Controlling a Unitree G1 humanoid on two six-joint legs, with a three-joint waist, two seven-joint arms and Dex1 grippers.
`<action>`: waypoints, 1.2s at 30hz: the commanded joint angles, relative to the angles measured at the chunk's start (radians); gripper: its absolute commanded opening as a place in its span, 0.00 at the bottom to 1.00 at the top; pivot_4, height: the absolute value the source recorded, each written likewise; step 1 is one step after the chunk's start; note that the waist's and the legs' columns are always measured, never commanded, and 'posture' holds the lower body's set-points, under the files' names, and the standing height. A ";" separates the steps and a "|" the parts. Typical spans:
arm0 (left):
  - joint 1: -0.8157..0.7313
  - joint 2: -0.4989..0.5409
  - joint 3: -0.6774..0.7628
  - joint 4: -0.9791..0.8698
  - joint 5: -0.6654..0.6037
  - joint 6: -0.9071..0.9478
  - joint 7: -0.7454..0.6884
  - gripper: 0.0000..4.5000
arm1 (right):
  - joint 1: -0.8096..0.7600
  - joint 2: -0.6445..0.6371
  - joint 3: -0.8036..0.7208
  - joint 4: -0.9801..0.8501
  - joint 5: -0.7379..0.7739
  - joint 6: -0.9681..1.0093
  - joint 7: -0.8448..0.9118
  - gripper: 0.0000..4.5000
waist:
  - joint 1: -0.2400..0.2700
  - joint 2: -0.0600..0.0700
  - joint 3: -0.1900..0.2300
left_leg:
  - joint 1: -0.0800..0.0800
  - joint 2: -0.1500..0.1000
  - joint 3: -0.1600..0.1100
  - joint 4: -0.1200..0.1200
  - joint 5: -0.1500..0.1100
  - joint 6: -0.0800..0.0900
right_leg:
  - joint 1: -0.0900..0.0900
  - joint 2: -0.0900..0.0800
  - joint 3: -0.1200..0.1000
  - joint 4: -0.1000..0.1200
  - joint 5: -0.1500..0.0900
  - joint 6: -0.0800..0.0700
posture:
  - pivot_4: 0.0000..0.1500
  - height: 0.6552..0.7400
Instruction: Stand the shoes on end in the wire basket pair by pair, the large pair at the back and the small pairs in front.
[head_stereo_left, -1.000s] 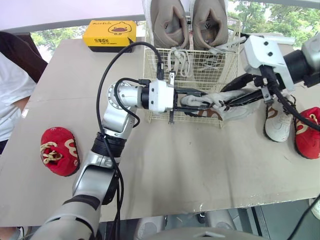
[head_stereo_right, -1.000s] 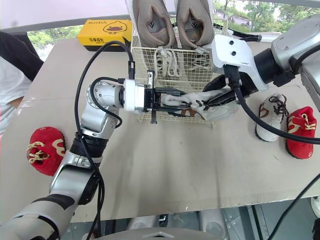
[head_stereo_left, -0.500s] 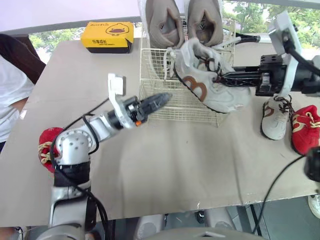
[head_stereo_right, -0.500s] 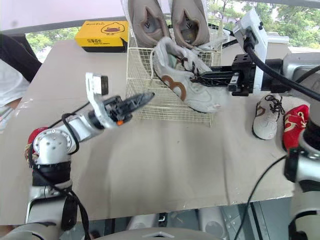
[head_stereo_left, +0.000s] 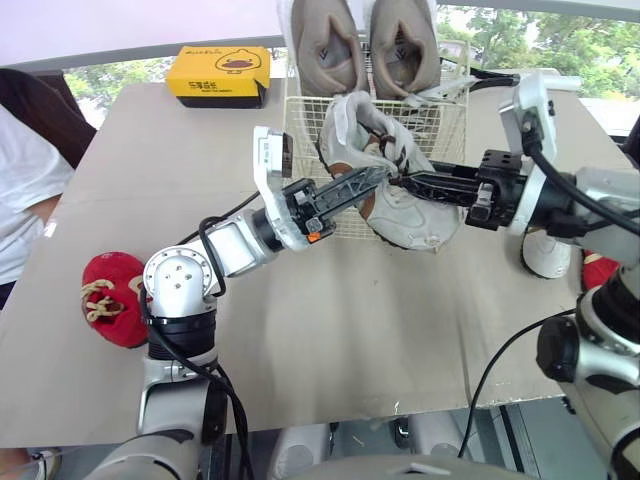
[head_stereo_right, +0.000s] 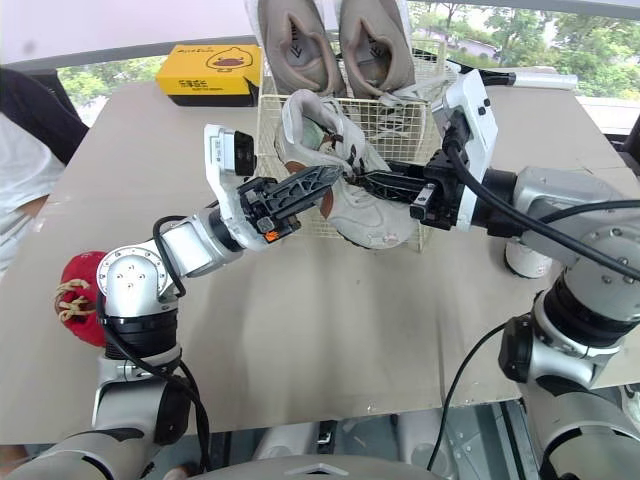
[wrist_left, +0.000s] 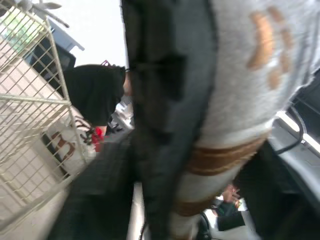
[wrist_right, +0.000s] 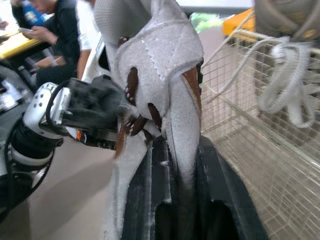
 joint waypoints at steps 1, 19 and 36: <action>-0.093 0.081 0.044 0.014 0.090 -0.055 -0.134 0.21 | 0.061 0.003 -0.090 -0.135 0.020 -0.081 -0.066 0.46 | 0.001 0.000 0.000 | 0.000 0.000 0.000 0.000 0.000 0.000 | 0.000 0.000 0.000 0.000 0.000 0.000 | 1.00 1.00; -0.719 0.216 -0.236 1.089 1.152 -1.107 -1.017 0.13 | 0.646 -0.305 -0.239 -0.360 0.541 -0.565 -0.284 1.00 | 0.003 -0.002 0.001 | 0.000 -0.001 0.003 -0.003 -0.003 0.005 | 0.004 0.002 -0.002 -0.006 0.000 0.000 | 1.00 1.00; -0.792 0.280 -0.152 1.187 1.251 -0.808 -1.178 0.92 | 0.880 -0.534 -0.196 -0.356 0.553 -0.841 -0.392 1.00 | -0.007 -0.005 0.001 | 0.001 0.001 0.000 -0.001 -0.003 0.006 | 0.004 0.003 -0.001 -0.003 0.000 0.000 | 1.00 1.00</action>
